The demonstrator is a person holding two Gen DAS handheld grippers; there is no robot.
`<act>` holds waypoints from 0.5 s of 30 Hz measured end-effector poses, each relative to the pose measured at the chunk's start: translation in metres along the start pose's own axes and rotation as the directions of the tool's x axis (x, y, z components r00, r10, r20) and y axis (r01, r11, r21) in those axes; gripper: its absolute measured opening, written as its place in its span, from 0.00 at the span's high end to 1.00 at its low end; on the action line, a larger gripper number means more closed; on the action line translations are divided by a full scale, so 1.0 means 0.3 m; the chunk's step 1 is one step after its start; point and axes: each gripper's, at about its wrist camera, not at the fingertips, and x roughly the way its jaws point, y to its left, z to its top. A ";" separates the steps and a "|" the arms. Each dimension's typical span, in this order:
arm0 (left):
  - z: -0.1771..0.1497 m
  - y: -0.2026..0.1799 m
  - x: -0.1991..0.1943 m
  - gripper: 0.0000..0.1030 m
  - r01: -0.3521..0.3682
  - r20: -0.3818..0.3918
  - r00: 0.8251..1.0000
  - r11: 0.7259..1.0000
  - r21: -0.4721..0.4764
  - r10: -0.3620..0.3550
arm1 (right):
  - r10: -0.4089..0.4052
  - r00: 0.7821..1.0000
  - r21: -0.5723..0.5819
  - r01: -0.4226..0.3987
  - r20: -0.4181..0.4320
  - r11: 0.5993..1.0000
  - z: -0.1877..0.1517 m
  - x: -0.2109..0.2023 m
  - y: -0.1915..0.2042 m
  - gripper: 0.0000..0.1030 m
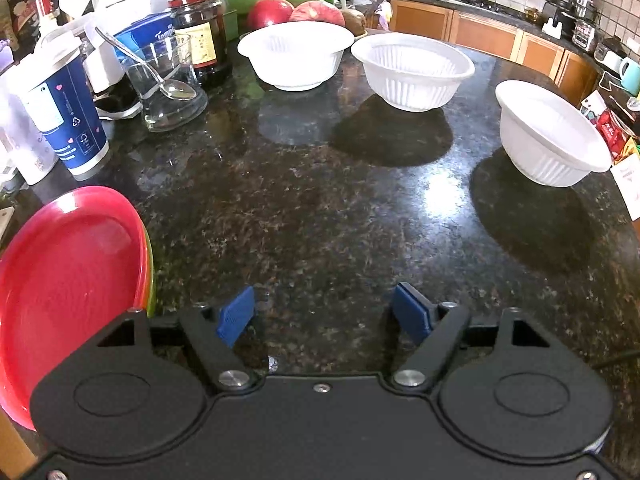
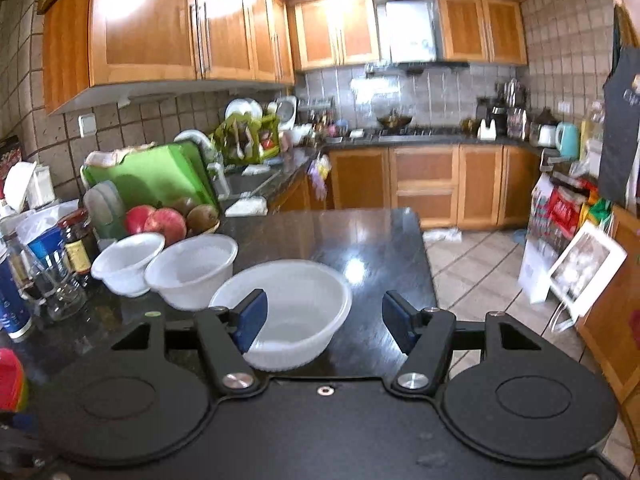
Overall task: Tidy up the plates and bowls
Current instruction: 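Move both open grippers toward the large white bowl rim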
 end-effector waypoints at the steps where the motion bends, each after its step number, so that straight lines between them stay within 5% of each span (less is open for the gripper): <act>1: 0.000 -0.001 0.000 0.23 0.003 0.000 1.000 1.000 0.003 -0.003 | -0.005 1.000 -0.005 0.005 0.018 1.000 0.000 -0.004 -0.001 0.36; 10: 0.015 -0.009 0.014 0.23 0.025 -0.015 1.000 0.999 0.019 -0.025 | -0.016 0.993 -0.112 0.029 0.116 0.993 0.048 -0.006 0.001 0.36; 15: 0.012 -0.021 0.017 0.24 0.048 -0.005 0.999 0.998 0.045 -0.048 | 0.035 0.992 -0.115 -0.021 0.120 0.993 0.055 -0.005 -0.006 0.36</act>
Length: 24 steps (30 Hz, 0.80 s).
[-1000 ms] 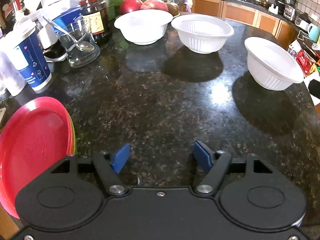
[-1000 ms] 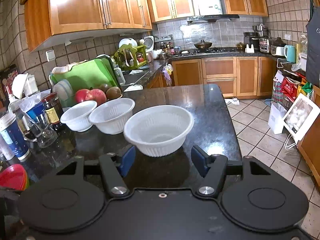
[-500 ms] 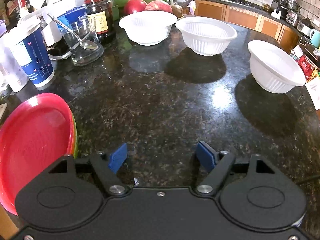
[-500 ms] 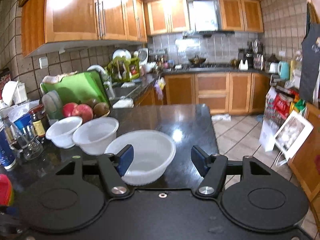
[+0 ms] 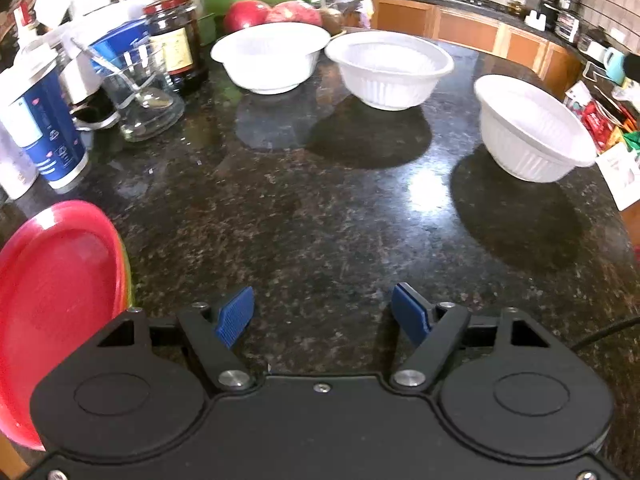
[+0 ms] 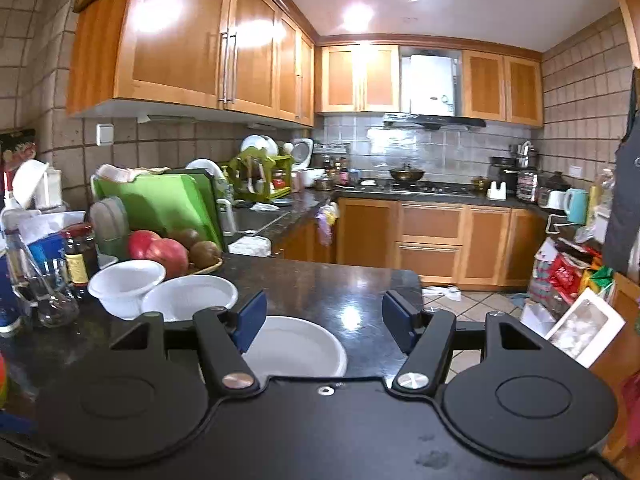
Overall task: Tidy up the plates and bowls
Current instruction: 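Move both open grippers toward the large white bowl rim, then close both grippers on the large white bowl rim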
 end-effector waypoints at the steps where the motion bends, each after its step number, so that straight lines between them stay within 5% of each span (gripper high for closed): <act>1: 0.002 -0.003 0.001 0.24 0.011 -0.002 1.000 1.000 0.014 -0.011 | 0.006 1.000 -0.003 -0.006 -0.005 1.000 0.000 0.003 0.000 0.36; 4: 0.010 -0.010 0.002 0.25 0.040 -0.012 0.999 0.998 0.046 -0.039 | 0.017 0.999 -0.013 -0.018 -0.035 1.000 0.002 0.022 0.003 0.36; 8: 0.030 -0.016 0.006 0.41 0.068 -0.020 0.998 0.997 0.046 -0.067 | 0.056 0.994 -0.005 -0.056 -0.099 0.998 0.012 0.051 -0.015 0.36; 12: 0.086 -0.026 -0.010 0.41 0.117 -0.011 0.993 0.991 0.058 -0.117 | 0.088 0.984 0.032 -0.084 -0.157 0.996 0.028 0.085 -0.048 0.36; 19: 0.223 -0.110 -0.092 0.41 0.176 0.125 0.973 0.972 0.155 -0.196 | 0.078 0.975 0.038 -0.072 -0.207 0.997 0.043 0.161 -0.089 0.37; 24: 0.319 -0.181 -0.060 0.41 0.211 0.125 0.963 0.957 0.201 -0.239 | 0.094 0.964 0.075 -0.077 -0.250 0.994 0.037 0.234 -0.116 0.39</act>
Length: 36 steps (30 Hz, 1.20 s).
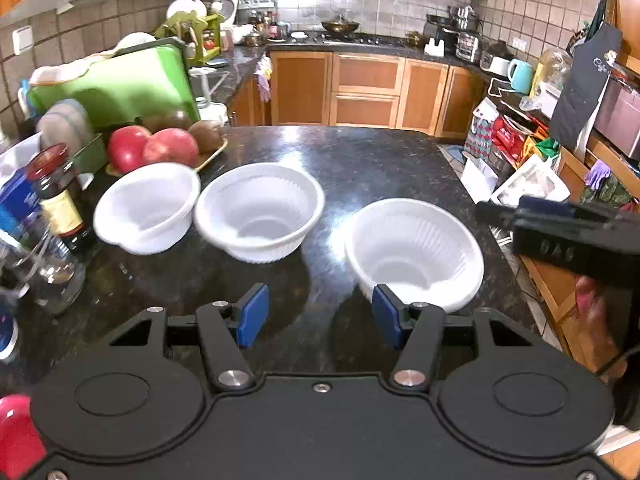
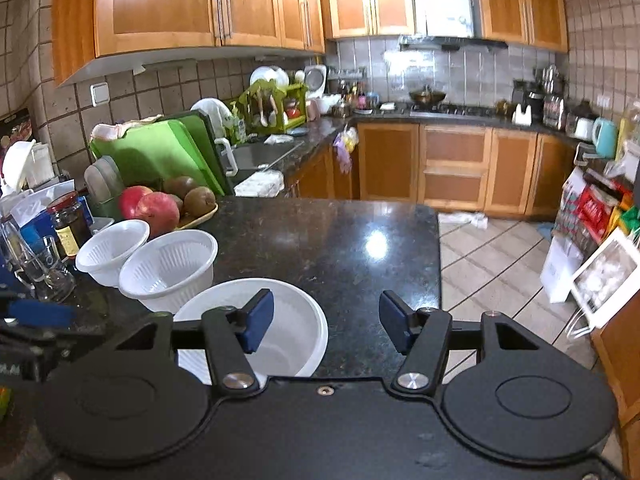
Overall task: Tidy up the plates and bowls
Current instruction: 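Close both grippers on the large white bowl rim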
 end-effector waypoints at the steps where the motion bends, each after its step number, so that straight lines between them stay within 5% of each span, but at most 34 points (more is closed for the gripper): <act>1: 0.015 -0.003 0.018 0.41 0.014 -0.010 1.000 1.000 0.003 -0.014 | 0.006 1.000 0.008 -0.006 -0.013 1.000 0.002 0.012 -0.004 0.39; 14: 0.074 -0.076 0.159 0.45 0.062 -0.120 0.991 0.998 0.015 -0.060 | 0.033 0.994 -0.008 -0.033 -0.103 0.999 -0.013 0.132 0.003 0.50; 25: 0.085 -0.082 0.229 0.51 0.055 -0.172 0.984 0.998 0.017 -0.051 | 0.048 0.983 -0.001 -0.049 -0.177 0.999 -0.024 0.171 0.006 0.76; 28: 0.083 -0.088 0.243 0.59 0.044 -0.193 0.981 0.999 0.025 -0.039 | 0.025 0.980 -0.008 -0.027 -0.196 1.000 -0.029 0.188 0.014 0.84; 36: 0.065 -0.062 0.230 0.65 0.062 -0.233 0.971 0.998 0.020 -0.056 | 0.008 0.979 -0.001 -0.008 -0.203 1.000 -0.049 0.150 0.049 0.84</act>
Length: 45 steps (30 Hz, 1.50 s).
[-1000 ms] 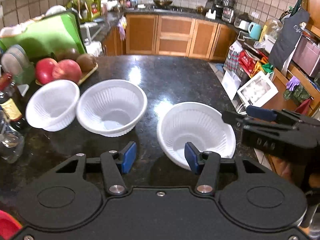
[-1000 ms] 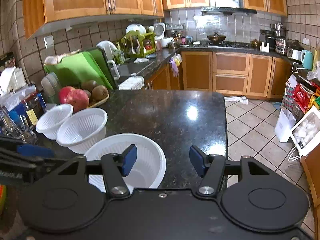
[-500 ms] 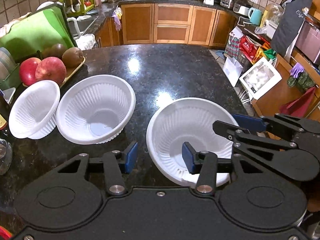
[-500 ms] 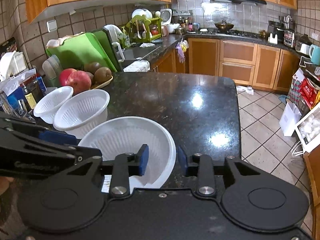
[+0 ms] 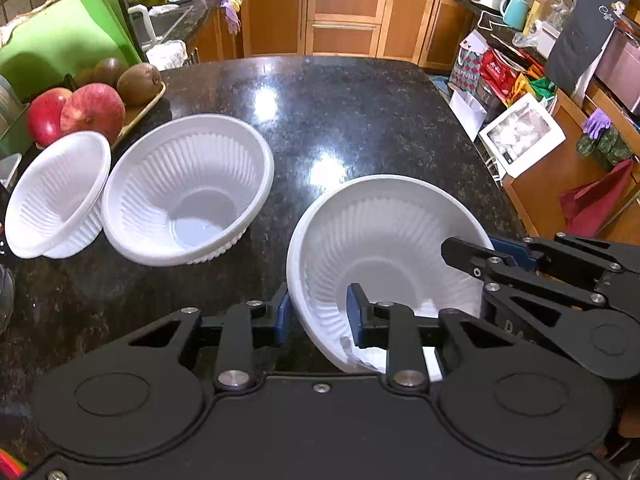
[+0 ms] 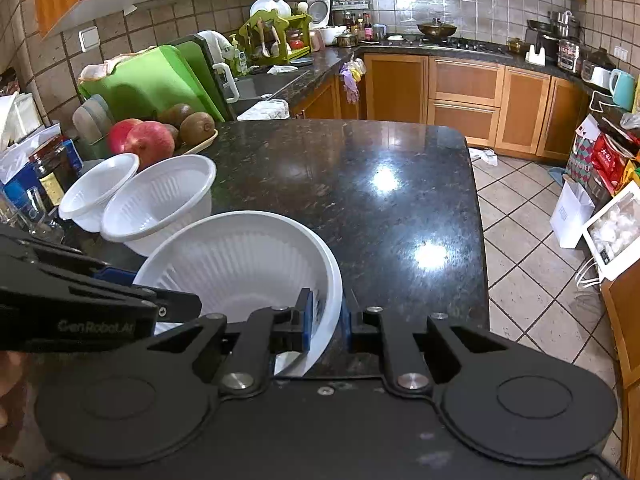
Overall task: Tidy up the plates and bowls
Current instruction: 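Close both grippers on the large white bowl rim, then lift the large white bowl and set it down beside the plate stack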
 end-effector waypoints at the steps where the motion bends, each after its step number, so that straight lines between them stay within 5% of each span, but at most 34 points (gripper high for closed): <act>1: -0.006 0.006 -0.004 0.66 0.004 -0.007 1.000 1.000 -0.003 -0.004 | 0.000 1.000 -0.003 0.000 0.002 1.000 -0.008 -0.014 0.011 0.85; 29: -0.391 0.218 -0.316 0.68 0.115 -0.086 0.990 0.991 0.072 -0.109 | 0.145 0.976 0.083 -0.133 -0.163 0.988 -0.282 -0.310 0.345 0.84; 36: -0.415 0.258 -0.326 0.72 0.130 -0.146 0.982 0.991 0.038 -0.123 | 0.143 0.969 0.092 -0.127 -0.201 0.988 -0.322 -0.317 0.400 0.85; 45: -0.411 0.267 -0.323 0.72 0.128 -0.107 0.987 0.991 0.042 -0.123 | 0.098 0.982 0.135 -0.076 -0.164 0.988 -0.310 -0.322 0.390 0.81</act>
